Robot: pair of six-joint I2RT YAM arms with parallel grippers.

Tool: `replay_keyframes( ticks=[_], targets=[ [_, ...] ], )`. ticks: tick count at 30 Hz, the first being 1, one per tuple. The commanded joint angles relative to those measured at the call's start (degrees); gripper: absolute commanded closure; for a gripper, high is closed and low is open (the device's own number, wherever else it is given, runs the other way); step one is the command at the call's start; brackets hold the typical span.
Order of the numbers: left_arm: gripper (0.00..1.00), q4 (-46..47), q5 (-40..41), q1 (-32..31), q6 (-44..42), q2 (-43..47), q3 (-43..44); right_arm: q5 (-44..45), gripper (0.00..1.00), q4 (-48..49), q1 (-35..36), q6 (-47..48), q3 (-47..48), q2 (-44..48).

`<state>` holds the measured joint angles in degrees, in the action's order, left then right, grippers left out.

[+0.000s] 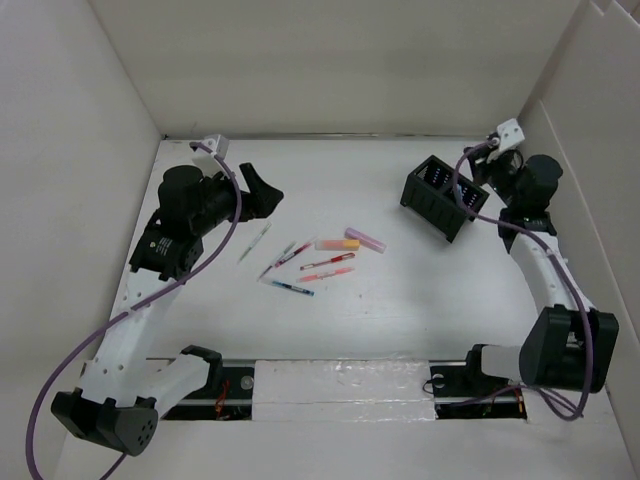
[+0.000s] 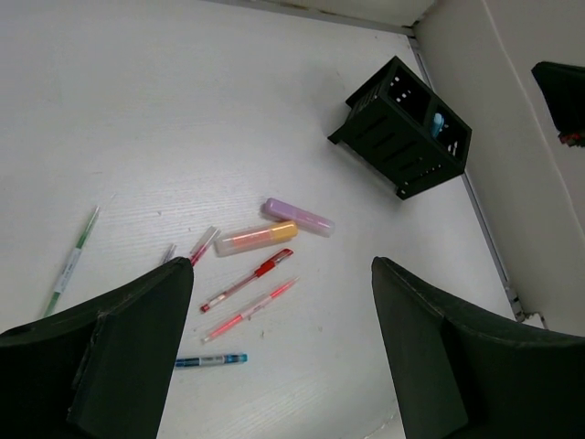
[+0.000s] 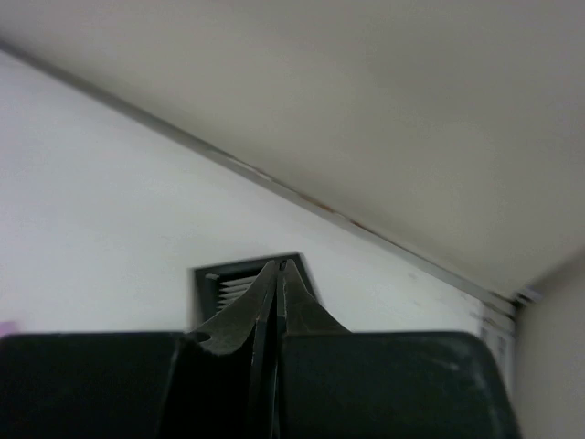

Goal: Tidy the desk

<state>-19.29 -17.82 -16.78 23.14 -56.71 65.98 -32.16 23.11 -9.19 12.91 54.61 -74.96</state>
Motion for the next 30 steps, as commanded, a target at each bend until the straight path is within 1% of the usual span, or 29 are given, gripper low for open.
replay_keyframes(
  ticks=[1, 2, 3, 4, 5, 6, 7, 10, 11, 12, 13, 14, 16, 17, 19, 24, 28, 30],
  targets=[
    [0.25, 1.19, 2.79, -0.01, 1.20, 0.81, 3.90, 2.71, 1.00, -11.67, 10.22, 9.22, 1.64, 3.68],
    [0.26, 1.18, 3.49, -0.01, 1.47, 0.90, 3.98, 3.68, 1.00, -17.26, 13.20, 10.72, 1.64, 3.33],
    [0.26, 1.18, 3.76, -0.01, 1.73, 1.07, 3.99, 6.47, 1.00, -20.27, 16.19, 14.04, 1.73, 2.72],
    [0.27, 1.36, 3.76, -0.01, 2.00, 1.42, 3.81, 7.46, 1.00, -26.30, 22.05, 15.64, 1.90, 2.02],
    [0.27, 1.36, 3.94, -0.01, 2.35, 1.60, 3.55, 10.60, 1.00, -28.19, 24.81, 16.53, 1.99, 0.53],
    [0.28, 1.45, 3.94, -0.01, 2.53, 1.86, 2.94, 12.54, 0.98, -29.43, 27.36, 17.58, 1.64, 0.17],
    [0.28, 1.27, 4.02, -0.01, 2.62, 2.13, 2.76, 14.13, 0.81, -29.96, 31.47, 17.50, 0.86, -0.18],
    [0.28, 0.75, 3.76, -0.01, 2.35, 2.65, 2.23, 17.04, 0.48, -29.62, 34.41, 16.28, -1.17, -1.94],
    [0.28, 0.66, 3.59, -0.01, 2.35, 2.74, 2.23, 16.87, 0.45, -29.79, 34.42, 15.93, -1.00, -2.73],
    [0.28, 0.66, 3.24, -0.01, 2.35, 3.27, 1.88, 16.43, 0.42, -31.19, 35.46, 15.75, 0.74, -5.87],
    [0.28, 0.66, 3.23, -0.01, 2.35, 3.27, 1.88, 16.87, 0.42, -31.20, 35.47, 15.92, 0.76, -5.90],
    [0.28, 0.92, 2.89, -0.01, 2.35, 3.36, 1.53, 18.00, 0.41, -32.42, 36.34, 16.10, 3.37, -9.56],
    [0.28, 1.01, 2.45, -0.01, 2.44, 3.53, 1.18, 18.62, 0.41, -32.95, 37.22, 15.92, 4.18, -10.90],
    [0.28, 1.44, 1.92, -0.01, 2.61, 3.62, 0.74, 18.89, 0.42, -33.31, 38.18, 15.75, 6.02, -13.87],
    [0.28, 1.71, 1.48, -0.01, 2.88, 3.89, 0.39, 19.24, 0.42, -33.57, 39.06, 14.96, 7.61, -16.70],
    [0.28, 1.27, 1.65, -0.01, 2.79, 4.94, -0.15, 20.03, 0.44, -32.43, 41.26, 13.46, 11.82, -23.90],
    [0.28, 0.48, 2.53, -0.01, 2.44, 5.64, -0.14, 21.18, 0.45, -32.43, 41.27, 12.76, 15.69, -28.03],
    [0.28, 0.22, 2.53, -0.01, 2.35, 5.82, -0.32, 21.53, 0.48, -32.52, 41.27, 12.32, 17.01, -29.71]
  ],
)
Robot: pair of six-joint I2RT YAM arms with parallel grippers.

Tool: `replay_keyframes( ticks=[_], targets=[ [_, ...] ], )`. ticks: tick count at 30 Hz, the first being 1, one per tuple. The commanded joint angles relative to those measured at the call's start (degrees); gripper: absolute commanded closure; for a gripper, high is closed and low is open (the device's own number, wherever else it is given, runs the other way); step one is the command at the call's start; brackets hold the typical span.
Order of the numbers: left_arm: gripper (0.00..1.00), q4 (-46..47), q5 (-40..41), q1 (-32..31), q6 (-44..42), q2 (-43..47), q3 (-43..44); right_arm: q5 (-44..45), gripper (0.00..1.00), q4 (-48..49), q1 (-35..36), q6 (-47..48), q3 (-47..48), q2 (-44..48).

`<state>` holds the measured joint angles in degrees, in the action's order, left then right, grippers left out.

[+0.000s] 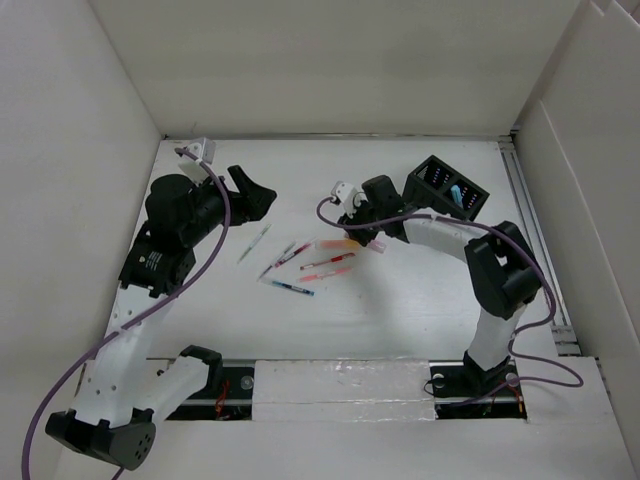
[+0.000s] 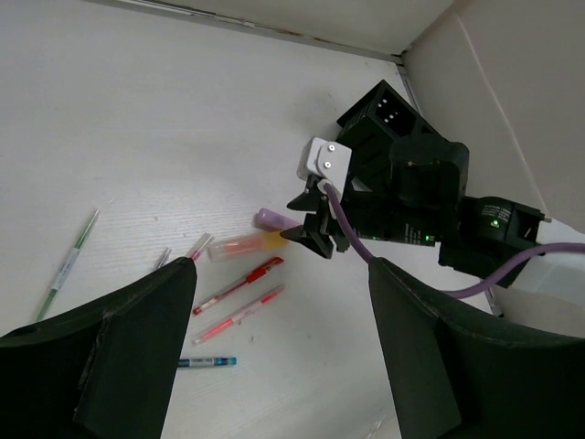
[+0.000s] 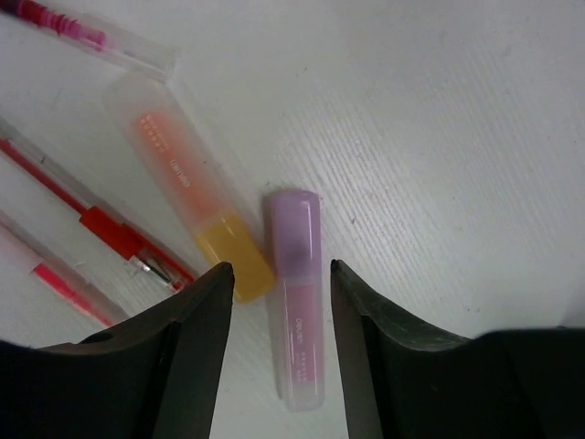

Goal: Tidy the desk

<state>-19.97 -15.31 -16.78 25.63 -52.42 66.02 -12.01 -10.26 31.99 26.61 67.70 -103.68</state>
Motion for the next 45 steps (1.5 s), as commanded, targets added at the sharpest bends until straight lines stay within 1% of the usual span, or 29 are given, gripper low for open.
replay_keyframes(
  ticks=[1, 3, 9, 15, 18, 19, 20, 22, 23, 24, 25, 27, 28, 29, 30, 32, 33, 34, 41, 43, 44, 45],
  targets=[
    [0.28, 0.81, -0.07, -0.01, -0.14, 1.71, -0.54, 1.29, 0.50, 0.86, 0.09, -1.73, 4.97, -1.70],
    [0.28, 0.54, 0.10, -0.01, -0.23, 1.89, -0.54, 1.29, 0.52, 1.12, 0.09, -2.00, 5.77, -3.63],
    [0.28, 0.19, 0.72, -0.01, -0.67, 2.06, -0.72, 1.73, 0.53, 0.16, -0.43, -2.35, 9.11, -7.85],
    [0.28, 0.10, 1.42, -0.01, -1.28, 1.62, -0.37, 2.69, 0.53, 0.15, -0.43, -2.97, 8.94, -9.17],
    [0.28, 0.28, 1.34, -0.01, -1.37, 1.19, -0.36, 2.96, 0.55, 0.16, -0.43, -3.06, 9.11, -9.44],
    [0.28, 0.28, 1.42, -0.01, -1.46, 1.18, -0.28, 3.22, 0.56, 0.07, -0.43, -3.14, 9.20, -9.78],
    [0.28, 0.37, 1.42, -0.01, -1.46, 0.92, -0.28, 3.22, 0.61, 0.15, -1.04, -3.14, 9.20, -9.88],
    [0.28, 0.54, 1.42, -0.01, -1.63, 0.75, -0.19, 3.22, 0.64, 0.07, -1.05, -2.97, 9.29, -10.14],
    [0.28, 0.37, 1.42, -0.01, -1.72, 0.66, -0.10, 3.48, 0.69, -0.02, -1.75, -2.79, 9.29, -10.14],
    [0.28, 0.37, 1.60, -0.01, -1.72, 0.66, -0.01, 3.57, 0.71, 0.07, -2.45, -2.79, 9.20, -10.14],
    [0.28, 0.28, 1.69, -0.01, -1.90, 0.66, 0.07, 3.22, 0.73, 0.07, -2.46, -2.62, 9.12, -10.14],
    [0.28, 0.28, 1.86, -0.01, -1.98, 0.57, -0.01, 2.61, 0.70, -0.02, -3.86, -2.53, 9.20, -10.23],
    [0.28, 0.28, 1.95, -0.01, -1.98, 0.48, -0.01, 2.26, 0.72, -0.28, -3.86, -2.09, 9.20, -10.31],
    [0.28, 0.28, 1.86, -0.01, -1.98, 0.39, -0.01, 2.17, 0.85, -0.72, -3.86, -2.00, 9.38, -10.23],
    [0.28, 0.54, 1.60, -0.01, -1.81, 0.22, 0.07, 1.91, 0.92, -0.72, -4.38, -1.91, 9.20, -9.44],
    [0.28, 0.72, 1.43, -0.01, -1.81, 0.22, 0.16, 1.47, 0.94, -0.03, -4.91, -1.91, 8.68, -8.83],
    [0.28, 0.98, 1.42, -0.01, -1.72, -0.04, 0.16, 0.59, 0.95, 1.81, -5.53, -2.17, 7.81, -5.86],
    [0.28, 0.98, 1.42, -0.01, -1.72, -0.05, 0.16, 0.58, 0.95, 1.82, -5.53, -2.18, 7.80, -5.83],
    [0.28, 1.68, 0.72, -0.01, -0.84, -0.13, -0.10, -5.39, 0.98, 2.70, -7.99, -1.91, 6.83, 4.79],
    [0.28, 1.69, 0.72, -0.01, -0.75, -0.22, -0.10, -8.45, 0.99, 4.18, -10.01, -2.35, 5.34, 9.79],
    [0.28, 1.69, 0.46, -0.01, -0.58, -0.22, -0.19, -9.95, 0.99, 5.59, -12.36, -2.96, 4.38, 11.64],
    [0.28, 1.77, 0.37, -0.01, -0.49, -0.31, -0.19, -13.18, 0.99, 6.91, -13.87, -4.45, 2.45, 13.48]
  ],
)
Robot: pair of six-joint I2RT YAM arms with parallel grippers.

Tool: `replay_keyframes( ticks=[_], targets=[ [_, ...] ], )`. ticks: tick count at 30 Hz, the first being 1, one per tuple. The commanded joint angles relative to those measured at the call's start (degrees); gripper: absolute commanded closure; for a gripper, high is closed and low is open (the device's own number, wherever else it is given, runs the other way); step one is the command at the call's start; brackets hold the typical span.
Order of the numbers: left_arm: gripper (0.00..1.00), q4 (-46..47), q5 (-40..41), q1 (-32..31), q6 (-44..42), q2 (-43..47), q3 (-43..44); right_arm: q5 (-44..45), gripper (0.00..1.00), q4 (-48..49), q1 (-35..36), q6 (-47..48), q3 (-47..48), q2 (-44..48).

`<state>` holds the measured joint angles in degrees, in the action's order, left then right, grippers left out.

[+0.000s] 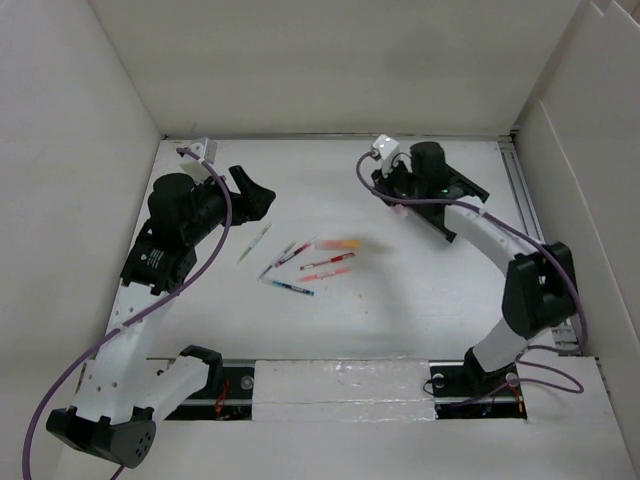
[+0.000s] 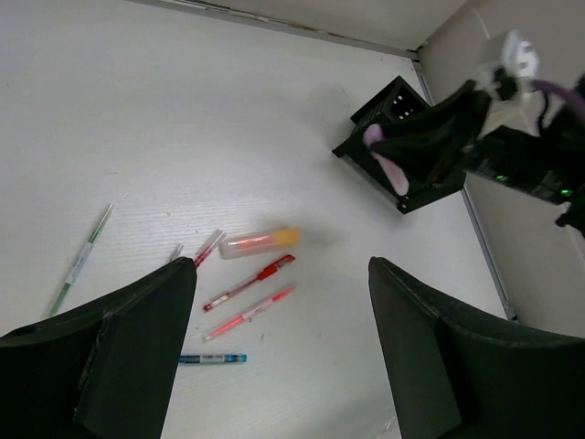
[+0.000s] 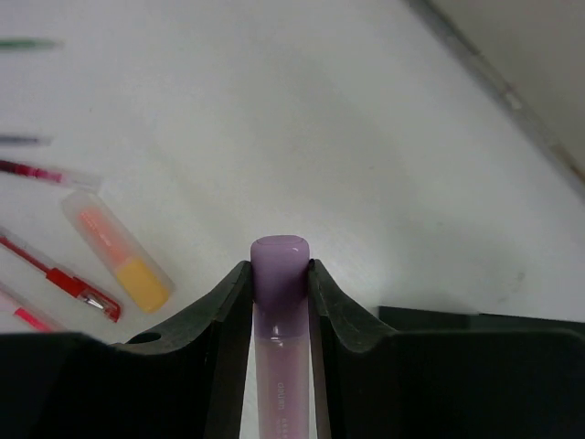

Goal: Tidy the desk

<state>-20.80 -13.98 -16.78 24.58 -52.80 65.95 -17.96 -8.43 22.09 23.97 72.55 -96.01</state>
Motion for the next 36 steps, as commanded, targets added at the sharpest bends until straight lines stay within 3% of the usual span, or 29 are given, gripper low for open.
replay_keyframes(
  ticks=[1, 6, 13, 20, 29, 34, 36],
  targets=[
    [0.28, 2.78, -1.05, -0.01, 0.73, -0.11, -0.21, -9.10, 0.99, 7.78, -5.72, -2.69, -3.46, 9.57],
    [0.28, 4.27, -2.54, -0.01, 2.23, -0.90, -1.26, -19.90, 0.99, 18.17, -19.32, -5.60, -7.77, 15.67],
    [0.29, 4.63, -2.29, -0.01, 3.46, -1.08, -1.27, -27.22, 0.99, 34.60, -31.83, -13.76, -11.56, 13.48],
    [0.29, 3.39, -1.49, -0.01, 3.46, -0.47, -1.26, -29.86, 0.99, 44.19, -34.30, -19.91, -11.12, 7.51],
    [0.29, 2.87, -0.96, -0.01, 3.72, 1.03, -1.79, -27.31, 0.97, 46.13, -36.23, -18.78, -16.30, 7.15],
    [0.29, 3.22, -1.49, -0.01, 4.07, 0.77, -1.79, -25.29, 0.86, 45.17, -37.29, -17.64, -18.33, 7.50],
    [0.29, 3.31, -1.84, -0.01, 4.07, 0.50, -1.53, -25.55, 0.71, 44.64, -37.29, -17.11, -18.24, 6.97]
  ],
)
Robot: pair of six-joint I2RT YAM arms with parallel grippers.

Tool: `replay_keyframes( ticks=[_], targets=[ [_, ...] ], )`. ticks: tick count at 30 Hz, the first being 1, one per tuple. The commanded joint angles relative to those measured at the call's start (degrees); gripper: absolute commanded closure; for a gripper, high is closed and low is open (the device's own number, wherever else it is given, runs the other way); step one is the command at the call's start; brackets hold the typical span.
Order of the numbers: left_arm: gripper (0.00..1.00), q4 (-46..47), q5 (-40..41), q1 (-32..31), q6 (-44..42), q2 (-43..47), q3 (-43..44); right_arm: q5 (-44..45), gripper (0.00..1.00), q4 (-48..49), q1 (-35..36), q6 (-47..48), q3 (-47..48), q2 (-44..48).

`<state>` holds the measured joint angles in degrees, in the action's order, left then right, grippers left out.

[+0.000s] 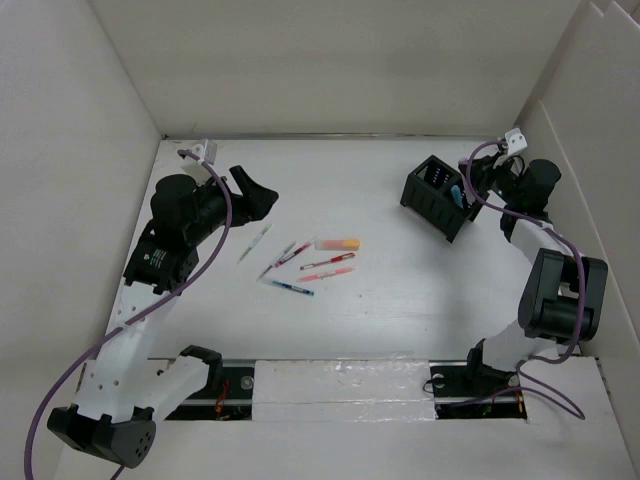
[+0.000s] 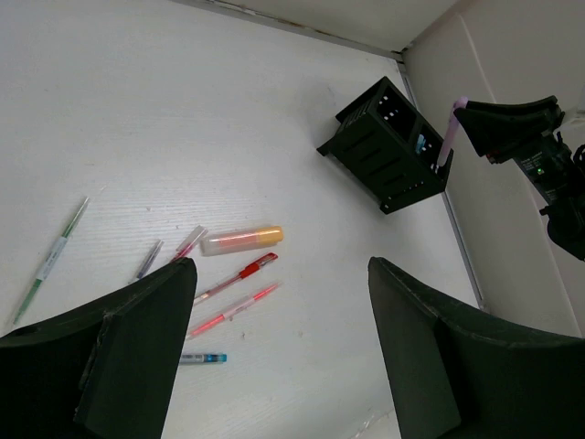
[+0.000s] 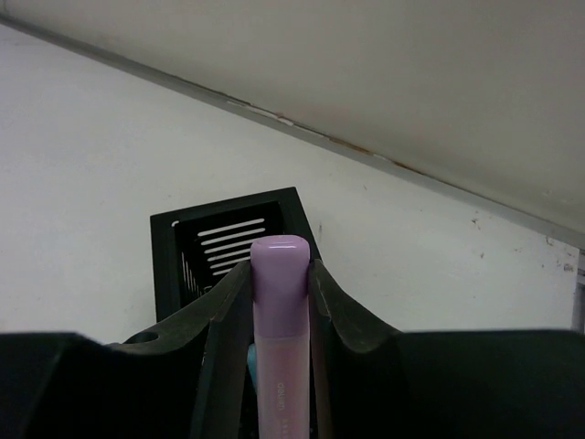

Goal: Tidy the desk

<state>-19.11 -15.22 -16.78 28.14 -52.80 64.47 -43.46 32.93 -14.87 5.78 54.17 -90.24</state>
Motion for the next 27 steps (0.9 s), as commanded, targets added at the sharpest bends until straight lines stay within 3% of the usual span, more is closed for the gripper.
replay_keyframes(
  ticks=[1, 3, 6, 10, 11, 12, 15, 17, 20, 23, 24, 26, 27],
  targets=[
    [0.28, 1.54, -0.60, -0.01, 0.42, 0.41, 0.13, 0.04, 0.67, 3.28, -0.33, 0.99, 0.14, 1.03],
    [0.28, 1.53, -0.69, -0.01, 0.16, 0.33, 0.57, 0.57, 0.52, 3.11, -0.33, 0.81, 0.23, 1.64],
    [0.28, 1.27, -0.60, -0.01, -0.01, 0.33, 0.92, 1.53, 0.40, 1.79, -0.33, 0.90, 1.02, 3.83],
    [0.28, 1.19, -0.77, -0.01, 0.07, 0.33, 1.10, 2.50, 0.40, -2.07, 0.19, 1.69, 1.64, 7.08],
    [0.28, 1.10, -0.60, -0.01, -0.10, 0.41, 1.27, 3.03, 0.42, -3.03, 0.72, 2.99, 1.55, 7.96],
    [0.28, 0.92, -0.16, -0.01, -0.28, 0.33, 1.88, 4.34, 0.63, -4.78, 2.29, 4.40, 1.72, 8.75],
    [0.28, -0.39, 1.94, -0.01, -0.98, -0.02, 4.60, 7.85, 0.93, -14.62, 9.21, 12.45, 3.83, 11.48],
    [0.28, -1.27, 4.23, -0.01, -1.42, -0.29, 6.54, 11.02, 0.99, -24.28, 14.41, 17.48, 6.81, 12.88],
    [0.28, -2.51, 6.08, -0.01, -1.34, -0.38, 9.53, 16.47, 1.00, -32.74, 25.57, 24.88, 8.75, 13.16],
    [0.28, -2.77, 6.87, -0.01, -0.63, 0.15, 10.33, 18.32, 0.90, -38.19, 34.72, 27.26, 8.85, 11.05],
    [0.28, -2.42, 6.79, -0.01, -0.54, 0.67, 9.72, 20.07, 0.80, -38.55, 36.65, 27.53, 8.50, 9.74],
    [0.28, -1.89, 6.26, -0.01, -0.46, 1.03, 9.01, 21.48, 0.72, -38.46, 41.30, 27.53, 8.06, 8.16],
    [0.28, -1.72, 6.08, -0.01, -0.37, 1.64, 8.31, 21.84, 0.62, -38.55, 42.46, 27.53, 8.49, 5.88]
  ],
)
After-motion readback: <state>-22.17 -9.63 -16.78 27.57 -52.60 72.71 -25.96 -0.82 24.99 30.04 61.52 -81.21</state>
